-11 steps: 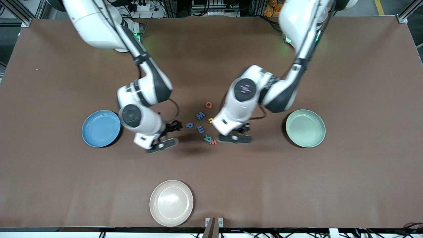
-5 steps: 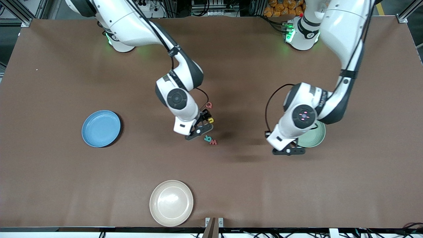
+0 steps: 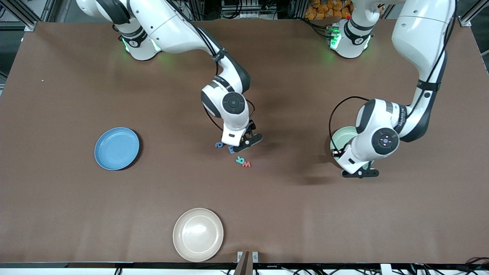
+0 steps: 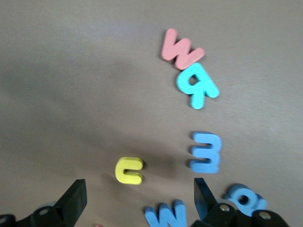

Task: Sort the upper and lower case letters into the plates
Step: 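Place the H on the green plate while the right gripper reaches the u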

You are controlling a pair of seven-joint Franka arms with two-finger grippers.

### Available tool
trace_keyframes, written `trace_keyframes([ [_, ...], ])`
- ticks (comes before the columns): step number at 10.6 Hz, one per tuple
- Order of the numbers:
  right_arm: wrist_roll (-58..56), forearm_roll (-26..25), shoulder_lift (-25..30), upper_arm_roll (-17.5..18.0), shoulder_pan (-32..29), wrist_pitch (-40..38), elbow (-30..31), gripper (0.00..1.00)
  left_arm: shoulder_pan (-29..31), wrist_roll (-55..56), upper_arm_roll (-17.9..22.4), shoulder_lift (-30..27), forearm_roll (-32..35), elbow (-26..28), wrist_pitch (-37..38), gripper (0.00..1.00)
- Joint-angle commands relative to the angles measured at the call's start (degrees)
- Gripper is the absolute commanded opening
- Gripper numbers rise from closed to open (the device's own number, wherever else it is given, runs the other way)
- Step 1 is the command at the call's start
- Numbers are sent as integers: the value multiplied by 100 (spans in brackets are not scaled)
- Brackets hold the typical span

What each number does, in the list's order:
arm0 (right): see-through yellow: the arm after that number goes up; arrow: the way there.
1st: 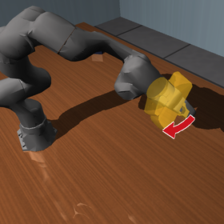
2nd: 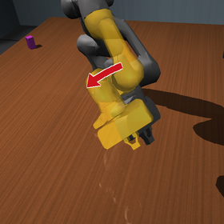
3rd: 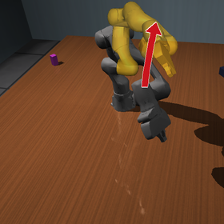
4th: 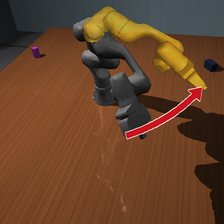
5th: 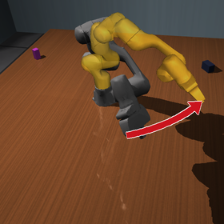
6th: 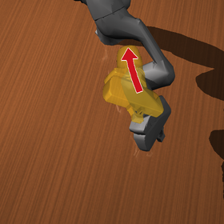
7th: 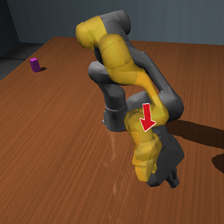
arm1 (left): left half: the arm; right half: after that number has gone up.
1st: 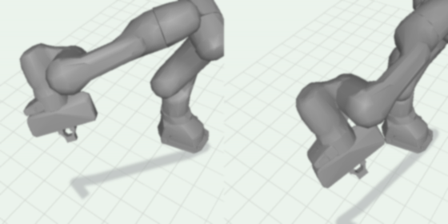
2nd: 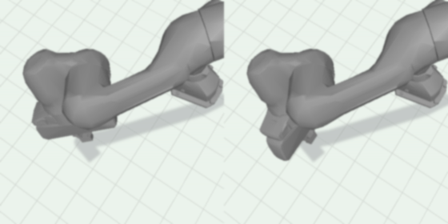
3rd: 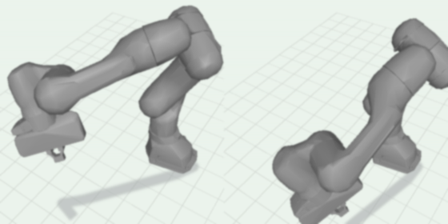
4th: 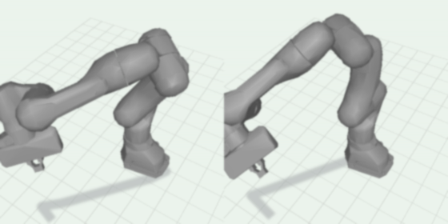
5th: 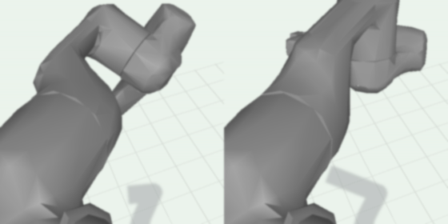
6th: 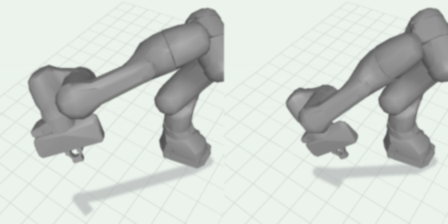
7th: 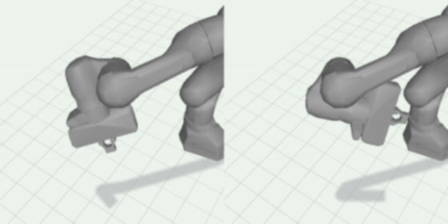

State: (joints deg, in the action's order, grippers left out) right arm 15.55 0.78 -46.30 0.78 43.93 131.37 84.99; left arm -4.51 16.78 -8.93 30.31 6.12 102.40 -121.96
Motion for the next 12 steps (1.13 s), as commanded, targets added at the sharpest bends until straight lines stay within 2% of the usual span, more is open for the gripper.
trace_keyframes([
  [1, 369, -130, -353, -60, 151, 152, -333, 100, 178, -52, -109, -86, 345, 245, -82, 0],
  [6, 431, -130, -433, -60, 160, 152, -440, 100, 398, -518, -100, -60, 390, 465, -73, 1],
  [7, 431, -130, -433, -60, 160, 152, -431, 100, 398, -518, -100, -60, 390, 474, -73, 39],
  [8, 431, -122, -424, -60, 177, 144, -431, 100, 398, -527, -100, -104, 390, 465, -47, 99],
  [12, 440, -113, -371, -60, 186, 56, -369, 100, 13, -422, -127, -271, 381, 203, 94, 100],
])
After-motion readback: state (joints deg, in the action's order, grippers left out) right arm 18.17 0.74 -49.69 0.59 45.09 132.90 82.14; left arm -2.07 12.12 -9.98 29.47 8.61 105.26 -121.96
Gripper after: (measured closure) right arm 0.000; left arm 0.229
